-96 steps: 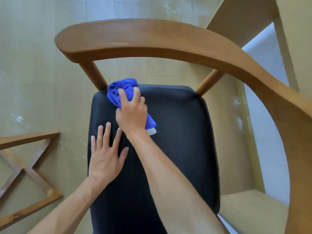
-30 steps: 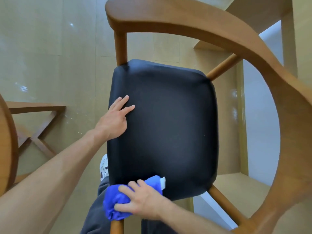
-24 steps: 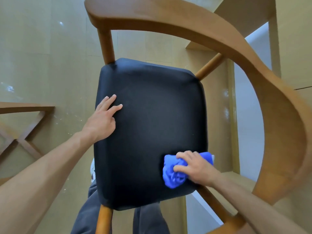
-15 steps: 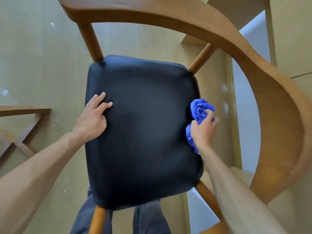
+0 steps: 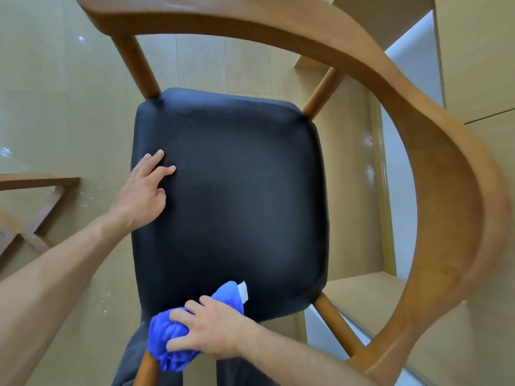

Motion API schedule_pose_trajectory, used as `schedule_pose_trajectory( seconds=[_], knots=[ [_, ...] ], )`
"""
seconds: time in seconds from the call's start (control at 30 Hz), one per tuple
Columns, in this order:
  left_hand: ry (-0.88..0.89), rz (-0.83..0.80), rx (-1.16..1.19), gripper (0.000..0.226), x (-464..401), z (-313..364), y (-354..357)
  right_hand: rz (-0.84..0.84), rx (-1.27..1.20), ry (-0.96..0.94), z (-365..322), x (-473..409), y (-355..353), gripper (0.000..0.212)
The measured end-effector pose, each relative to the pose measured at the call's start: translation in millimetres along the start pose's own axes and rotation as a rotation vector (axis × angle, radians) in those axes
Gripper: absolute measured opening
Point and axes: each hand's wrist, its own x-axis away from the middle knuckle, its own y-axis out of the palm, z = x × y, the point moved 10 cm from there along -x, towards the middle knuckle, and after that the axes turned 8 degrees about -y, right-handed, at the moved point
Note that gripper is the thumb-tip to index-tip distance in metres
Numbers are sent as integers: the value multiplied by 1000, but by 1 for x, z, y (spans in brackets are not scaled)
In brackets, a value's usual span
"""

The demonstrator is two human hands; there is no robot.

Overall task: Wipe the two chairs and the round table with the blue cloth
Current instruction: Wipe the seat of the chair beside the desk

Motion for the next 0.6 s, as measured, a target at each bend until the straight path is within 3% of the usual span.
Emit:
schedule_pose_trajectory(
  seconds=[0.13,0.2,0.43,0.6],
  knots=[
    [-9,4,-8,54,-1,0,1,-272,126,-220,0,73,45,31],
    [-6,3,-7,54,-1,0,1,-332,191,-240,23,115,52,24],
    [-9,27,-25,55,-3,-4,2,-329,63,165,108,202,39,33],
    [11,18,-40,58,-3,-5,1,-231,-47,306,130,218,41,33]
  ],
)
